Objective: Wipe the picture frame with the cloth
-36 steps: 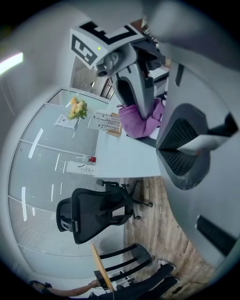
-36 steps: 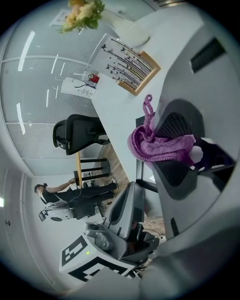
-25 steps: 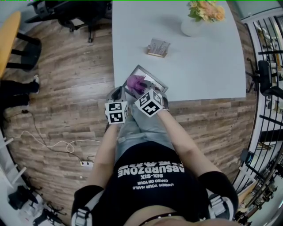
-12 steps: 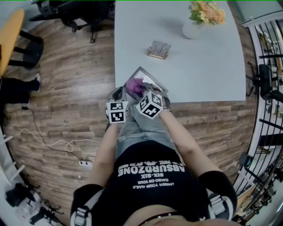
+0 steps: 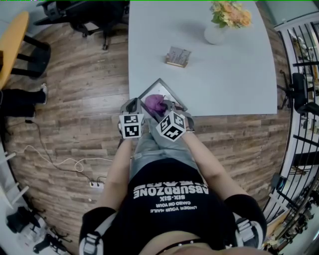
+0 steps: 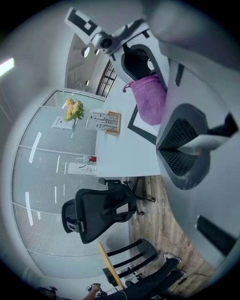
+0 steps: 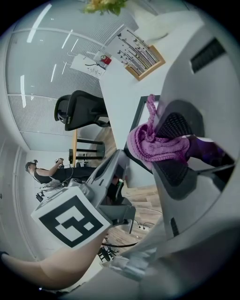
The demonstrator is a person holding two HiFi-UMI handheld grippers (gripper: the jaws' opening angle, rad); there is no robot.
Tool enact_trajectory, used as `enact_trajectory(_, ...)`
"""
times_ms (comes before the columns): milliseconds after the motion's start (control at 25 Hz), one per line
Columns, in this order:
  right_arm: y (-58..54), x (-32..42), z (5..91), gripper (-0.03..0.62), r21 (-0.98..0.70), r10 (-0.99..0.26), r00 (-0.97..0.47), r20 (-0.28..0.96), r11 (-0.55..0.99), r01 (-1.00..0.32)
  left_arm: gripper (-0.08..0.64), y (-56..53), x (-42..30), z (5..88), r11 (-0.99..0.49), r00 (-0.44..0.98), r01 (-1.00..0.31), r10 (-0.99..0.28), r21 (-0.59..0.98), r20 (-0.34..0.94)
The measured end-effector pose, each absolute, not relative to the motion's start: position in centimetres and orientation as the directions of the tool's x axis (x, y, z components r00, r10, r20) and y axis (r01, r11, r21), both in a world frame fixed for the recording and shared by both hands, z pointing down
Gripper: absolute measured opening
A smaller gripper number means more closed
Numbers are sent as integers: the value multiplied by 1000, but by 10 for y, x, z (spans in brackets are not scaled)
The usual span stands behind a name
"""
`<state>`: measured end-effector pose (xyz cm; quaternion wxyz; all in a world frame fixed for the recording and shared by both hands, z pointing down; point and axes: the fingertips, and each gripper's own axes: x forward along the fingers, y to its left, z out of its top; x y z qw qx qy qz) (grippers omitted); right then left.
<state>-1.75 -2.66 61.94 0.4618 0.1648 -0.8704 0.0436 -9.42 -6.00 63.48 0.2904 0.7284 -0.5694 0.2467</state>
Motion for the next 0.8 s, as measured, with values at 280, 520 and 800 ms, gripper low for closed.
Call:
enact_trajectory(280, -16, -5, 619, 127, 62, -242, -515, 822, 938, -342, 15, -60, -94, 635, -186, 226, -973, -681, 134, 696)
enact_trajectory(520, -20, -2, 619, 127, 76, -267, -526, 807, 932, -355, 14, -60, -93, 635, -184, 226, -973, -680, 136, 697)
enact_trajectory(800, -33, 10, 620, 127, 87, -299, -499, 813, 910, -404, 14, -60, -94, 636, -188, 226, -973, -680, 132, 697)
